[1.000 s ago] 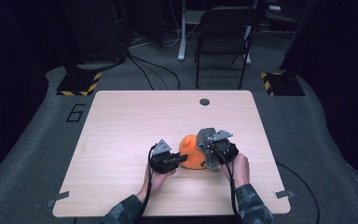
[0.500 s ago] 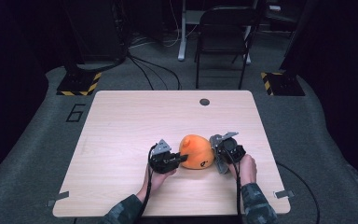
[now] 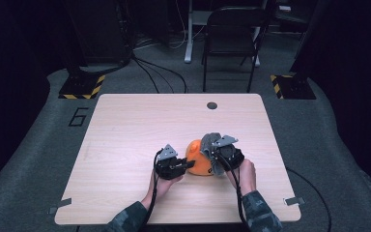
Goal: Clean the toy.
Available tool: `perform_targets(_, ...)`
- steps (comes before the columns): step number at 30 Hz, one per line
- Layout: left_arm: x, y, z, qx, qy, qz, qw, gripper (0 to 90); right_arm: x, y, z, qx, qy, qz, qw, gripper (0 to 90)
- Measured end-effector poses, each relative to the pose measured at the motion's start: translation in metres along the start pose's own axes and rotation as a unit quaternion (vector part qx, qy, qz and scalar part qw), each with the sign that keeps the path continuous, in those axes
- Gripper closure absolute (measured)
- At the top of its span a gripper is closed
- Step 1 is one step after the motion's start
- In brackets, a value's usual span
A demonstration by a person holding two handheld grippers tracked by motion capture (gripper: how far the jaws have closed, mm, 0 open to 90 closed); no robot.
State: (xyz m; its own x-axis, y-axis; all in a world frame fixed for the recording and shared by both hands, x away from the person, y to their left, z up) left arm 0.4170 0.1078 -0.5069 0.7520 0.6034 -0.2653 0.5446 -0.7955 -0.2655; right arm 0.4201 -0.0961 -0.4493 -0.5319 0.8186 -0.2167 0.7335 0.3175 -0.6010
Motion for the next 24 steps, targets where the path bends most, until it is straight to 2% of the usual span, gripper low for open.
perform_targets(5, 0.001, 0.0, -0.001, 0.002, 0.003, 0.004, 1.0, 70.8, -0.002, 0.002, 0.003, -0.003, 0.005, -0.006, 1.0, 77.4)
perform_targets(14, 0.01, -0.006, -0.009, 0.007, 0.009, 0.027, 0.9996, 41.6, -0.004, 0.006, 0.006, 0.001, 0.008, -0.004, 1.0, 77.7)
perform_targets(16, 0.012, -0.01, -0.011, 0.006, 0.001, 0.031, 0.9995, 31.5, -0.004, 0.004, 0.006, 0.008, 0.012, -0.007, 0.9999, 77.6)
perform_targets(17, 0.014, -0.012, -0.013, 0.006, 0.0, 0.031, 0.9995, 31.5, -0.004, 0.004, 0.006, 0.008, 0.012, -0.007, 0.9999, 77.6)
perform_targets(18, 0.016, -0.014, -0.014, 0.008, 0.009, 0.032, 0.9994, 26.4, -0.004, 0.004, 0.006, 0.007, 0.01, -0.007, 0.9999, 77.6)
perform_targets(20, 0.019, -0.017, -0.016, 0.011, 0.02, 0.032, 0.9992, 21.7, -0.004, 0.006, 0.006, 0.003, 0.011, -0.004, 0.9999, 77.6)
perform_targets(23, 0.027, -0.017, -0.014, 0.019, 0.026, 0.03, 0.999, 20.2, -0.005, 0.006, 0.006, 0.004, 0.006, -0.006, 1.0, 77.7)
perform_targets(24, 0.03, -0.017, -0.011, 0.024, 0.02, 0.036, 0.9989, 17.5, -0.006, 0.005, 0.006, 0.008, 0.007, -0.007, 0.9999, 77.6)
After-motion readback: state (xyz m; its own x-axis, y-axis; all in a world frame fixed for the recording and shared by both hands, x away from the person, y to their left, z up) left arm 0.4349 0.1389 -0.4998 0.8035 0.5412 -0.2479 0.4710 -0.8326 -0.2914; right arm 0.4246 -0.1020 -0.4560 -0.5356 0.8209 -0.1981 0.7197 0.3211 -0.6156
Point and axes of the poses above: each handheld gripper's, and its own axes: y roughly forward along the jaws, z roughly out of its underside, x roughly to its left, the point moved 2 cm from there along y, roughly forward along the jaws, and after that the axes turned 9 degrees about -x, right-handed, at the moved point
